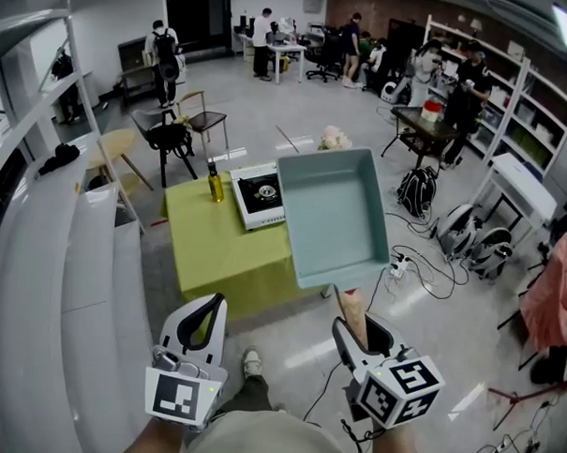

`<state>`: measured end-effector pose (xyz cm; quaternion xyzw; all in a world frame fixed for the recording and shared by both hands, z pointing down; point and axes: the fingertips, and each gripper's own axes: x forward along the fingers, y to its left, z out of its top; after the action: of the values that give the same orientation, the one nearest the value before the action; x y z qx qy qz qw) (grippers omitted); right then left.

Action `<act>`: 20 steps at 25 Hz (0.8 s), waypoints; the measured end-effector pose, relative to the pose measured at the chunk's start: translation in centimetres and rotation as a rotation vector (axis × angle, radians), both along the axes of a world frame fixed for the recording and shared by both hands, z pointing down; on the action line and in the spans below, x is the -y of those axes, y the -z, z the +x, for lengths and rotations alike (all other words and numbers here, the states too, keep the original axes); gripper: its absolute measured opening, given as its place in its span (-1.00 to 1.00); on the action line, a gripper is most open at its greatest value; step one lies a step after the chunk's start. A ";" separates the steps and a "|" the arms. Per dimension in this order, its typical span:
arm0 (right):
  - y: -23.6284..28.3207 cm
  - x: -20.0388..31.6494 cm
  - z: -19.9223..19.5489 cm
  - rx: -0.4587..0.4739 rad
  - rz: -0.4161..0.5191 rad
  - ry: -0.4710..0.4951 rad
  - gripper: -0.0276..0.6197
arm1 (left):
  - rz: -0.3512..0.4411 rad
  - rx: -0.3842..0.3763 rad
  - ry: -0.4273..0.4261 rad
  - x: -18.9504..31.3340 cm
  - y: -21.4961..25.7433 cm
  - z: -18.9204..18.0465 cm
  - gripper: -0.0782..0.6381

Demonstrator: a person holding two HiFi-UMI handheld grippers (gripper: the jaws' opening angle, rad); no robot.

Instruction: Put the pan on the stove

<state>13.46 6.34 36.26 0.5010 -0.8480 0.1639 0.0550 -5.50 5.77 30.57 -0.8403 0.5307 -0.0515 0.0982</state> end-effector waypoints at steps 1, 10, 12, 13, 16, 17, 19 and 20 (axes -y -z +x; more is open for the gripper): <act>-0.2 0.1 0.0 0.004 -0.007 0.000 -0.45 | -0.001 -0.001 -0.002 0.0 0.0 0.1 -0.76; -1.8 3.4 -0.4 0.011 -0.037 -0.012 -0.45 | -0.007 0.006 -0.031 2.8 -1.0 0.1 -0.76; -2.1 4.7 -0.6 0.009 -0.041 -0.012 -0.45 | -0.001 0.013 -0.026 4.2 -1.1 -0.1 -0.76; -2.2 5.5 -0.6 0.004 -0.044 -0.012 -0.45 | 0.001 0.012 -0.019 5.0 -1.1 -0.2 -0.76; -2.6 7.8 -1.0 -0.009 -0.056 -0.007 -0.45 | -0.007 -0.007 -0.010 7.4 -1.4 -0.6 -0.76; -2.8 8.6 -1.2 -0.010 -0.059 -0.003 -0.45 | -0.012 -0.009 -0.011 8.3 -1.6 -0.7 -0.76; -3.1 10.5 -1.8 -0.018 -0.062 -0.001 -0.45 | -0.018 -0.002 -0.018 10.4 -1.9 -1.0 -0.76; -3.3 11.5 -2.1 -0.027 -0.063 -0.002 -0.45 | -0.019 0.001 -0.023 11.7 -2.0 -1.1 -0.76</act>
<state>11.40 -5.18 39.51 0.5021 -0.8411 0.1839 0.0820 -6.63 -5.89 32.60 -0.8473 0.5204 -0.0557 0.0910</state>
